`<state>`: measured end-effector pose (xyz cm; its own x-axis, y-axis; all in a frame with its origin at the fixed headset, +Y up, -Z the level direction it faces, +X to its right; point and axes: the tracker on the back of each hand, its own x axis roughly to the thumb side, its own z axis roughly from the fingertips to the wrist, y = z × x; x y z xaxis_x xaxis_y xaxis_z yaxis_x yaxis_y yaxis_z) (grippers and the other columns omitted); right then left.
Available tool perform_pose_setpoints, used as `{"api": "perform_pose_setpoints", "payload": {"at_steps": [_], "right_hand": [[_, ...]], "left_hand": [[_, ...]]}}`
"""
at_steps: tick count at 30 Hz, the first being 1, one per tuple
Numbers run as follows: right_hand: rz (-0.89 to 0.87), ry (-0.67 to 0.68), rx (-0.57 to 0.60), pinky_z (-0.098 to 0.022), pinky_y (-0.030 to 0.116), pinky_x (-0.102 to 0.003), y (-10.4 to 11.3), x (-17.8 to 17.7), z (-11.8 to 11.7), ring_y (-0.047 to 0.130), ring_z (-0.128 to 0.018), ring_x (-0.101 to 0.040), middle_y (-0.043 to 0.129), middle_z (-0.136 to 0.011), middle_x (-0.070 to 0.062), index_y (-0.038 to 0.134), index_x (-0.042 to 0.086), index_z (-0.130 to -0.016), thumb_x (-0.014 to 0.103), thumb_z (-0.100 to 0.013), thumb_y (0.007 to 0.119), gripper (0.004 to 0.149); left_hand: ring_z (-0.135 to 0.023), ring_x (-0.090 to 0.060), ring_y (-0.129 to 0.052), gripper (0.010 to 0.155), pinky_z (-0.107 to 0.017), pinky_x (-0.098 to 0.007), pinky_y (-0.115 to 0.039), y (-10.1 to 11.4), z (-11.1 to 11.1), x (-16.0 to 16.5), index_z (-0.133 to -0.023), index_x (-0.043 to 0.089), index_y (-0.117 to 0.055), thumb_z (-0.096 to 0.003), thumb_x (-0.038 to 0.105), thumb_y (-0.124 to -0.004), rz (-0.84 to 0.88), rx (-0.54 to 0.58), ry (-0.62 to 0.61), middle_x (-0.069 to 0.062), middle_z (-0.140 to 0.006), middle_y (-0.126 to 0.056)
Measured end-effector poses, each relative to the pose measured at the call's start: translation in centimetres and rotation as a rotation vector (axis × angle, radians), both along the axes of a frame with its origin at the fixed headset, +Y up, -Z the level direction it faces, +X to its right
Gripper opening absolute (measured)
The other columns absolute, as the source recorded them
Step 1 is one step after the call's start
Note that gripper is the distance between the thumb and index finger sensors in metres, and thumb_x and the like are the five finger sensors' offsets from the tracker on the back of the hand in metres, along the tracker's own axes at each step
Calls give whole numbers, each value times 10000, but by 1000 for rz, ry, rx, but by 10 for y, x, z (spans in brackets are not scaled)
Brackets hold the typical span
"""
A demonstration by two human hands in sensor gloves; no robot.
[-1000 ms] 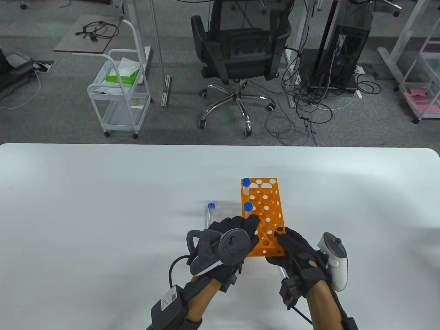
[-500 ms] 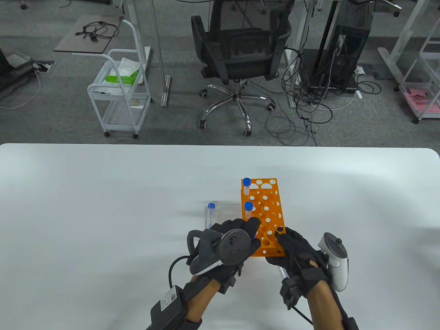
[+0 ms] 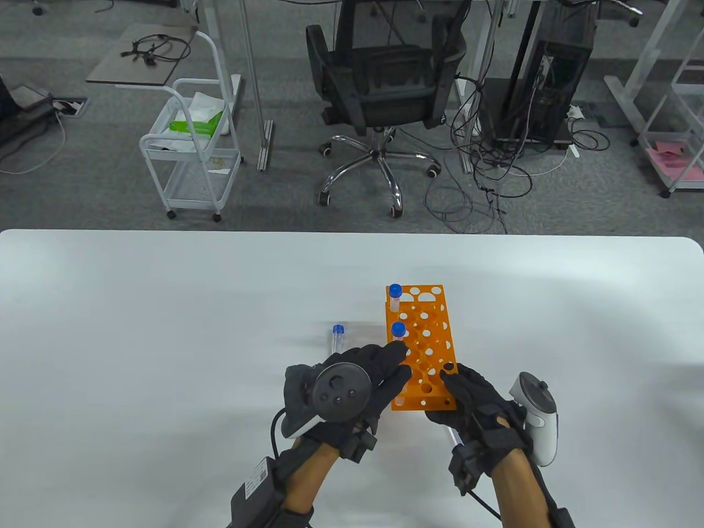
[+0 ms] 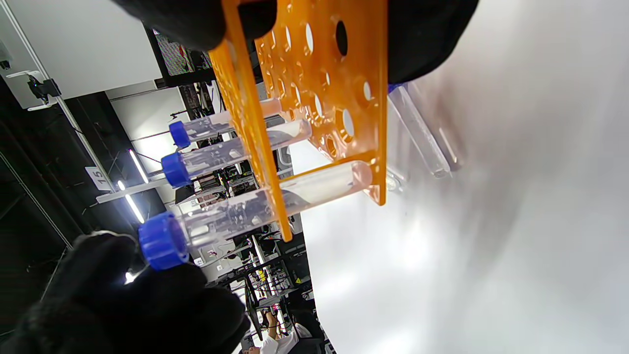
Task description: Insert test tubes into test tube rack (6 test tubes)
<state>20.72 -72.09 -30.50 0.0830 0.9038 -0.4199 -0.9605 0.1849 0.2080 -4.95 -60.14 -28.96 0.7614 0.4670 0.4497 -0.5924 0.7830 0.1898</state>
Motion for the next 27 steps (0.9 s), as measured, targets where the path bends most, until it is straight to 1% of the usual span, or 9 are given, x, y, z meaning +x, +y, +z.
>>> {"api": "perform_pose_setpoints", "payload": {"at_steps": [7,11,13,15,16,18,21,22,27], "right_hand": [[2,6,3,-662,703,-539,0,0,0,619,-945,-439,193,-1101,-189,443,217,-969,432,-514,649,543],[-1,9,1,-662,701,-539,-1,-1,0,616,-946,-440,193,-1101,-190,441,218,-969,431,-515,648,543],[-3,15,-1,-666,699,-538,0,-1,0,613,-949,-436,190,-1102,-186,437,220,-970,432,-516,647,543],[-3,28,1,-669,698,-536,0,-3,0,612,-952,-434,189,-1103,-185,437,221,-971,434,-516,645,543],[-4,29,-1,-669,697,-537,-1,-3,0,611,-952,-435,188,-1103,-186,433,221,-972,433,-516,645,546],[-2,34,0,-668,697,-538,-1,-5,1,610,-952,-435,188,-1103,-186,436,220,-971,432,-516,646,544],[-6,44,7,-672,692,-537,-1,-6,1,605,-956,-432,186,-1105,-181,436,223,-971,433,-516,646,544],[-5,52,11,-676,691,-534,0,-7,1,602,-960,-427,183,-1106,-179,431,227,-973,435,-516,644,545],[-1,81,16,-681,687,-532,-1,-11,1,600,-967,-421,184,-1111,-171,431,232,-975,439,-517,644,545]], "left_hand": [[-443,-202,-1049,507,-364,-434,-873,-11,-8,-15,-817,241,-905,-425,526,-757,84,-62,39,-63,-663,-1040],[-436,-201,-1051,507,-358,-431,-875,-18,-13,-29,-814,239,-908,-426,528,-755,145,-95,111,-63,-657,-1043],[-447,-200,-1048,512,-362,-430,-873,-26,-18,-38,-824,239,-898,-430,530,-750,195,-145,152,-63,-672,-1035],[-482,-217,-1035,527,-378,-443,-862,-41,-26,-45,-848,232,-878,-434,531,-747,284,-272,181,-79,-710,-1014],[-499,-225,-1028,532,-385,-446,-857,-48,-29,-48,-859,235,-866,-435,533,-743,316,-321,173,-85,-735,-998],[-500,-240,-1032,533,-372,-450,-860,-60,-33,-54,-854,230,-874,-433,531,-744,374,-340,176,-98,-743,-997],[-535,-246,-1027,534,-363,-433,-865,-73,-32,-64,-862,245,-866,-433,537,-740,411,-386,239,-101,-793,-972],[-557,-251,-1020,538,-365,-429,-864,-78,-32,-67,-871,249,-858,-435,541,-738,429,-430,251,-105,-820,-954],[-678,-283,-970,543,-420,-448,-846,-101,-31,-72,-891,267,-840,-439,549,-730,565,-552,263,-131,-938,-852]]}}
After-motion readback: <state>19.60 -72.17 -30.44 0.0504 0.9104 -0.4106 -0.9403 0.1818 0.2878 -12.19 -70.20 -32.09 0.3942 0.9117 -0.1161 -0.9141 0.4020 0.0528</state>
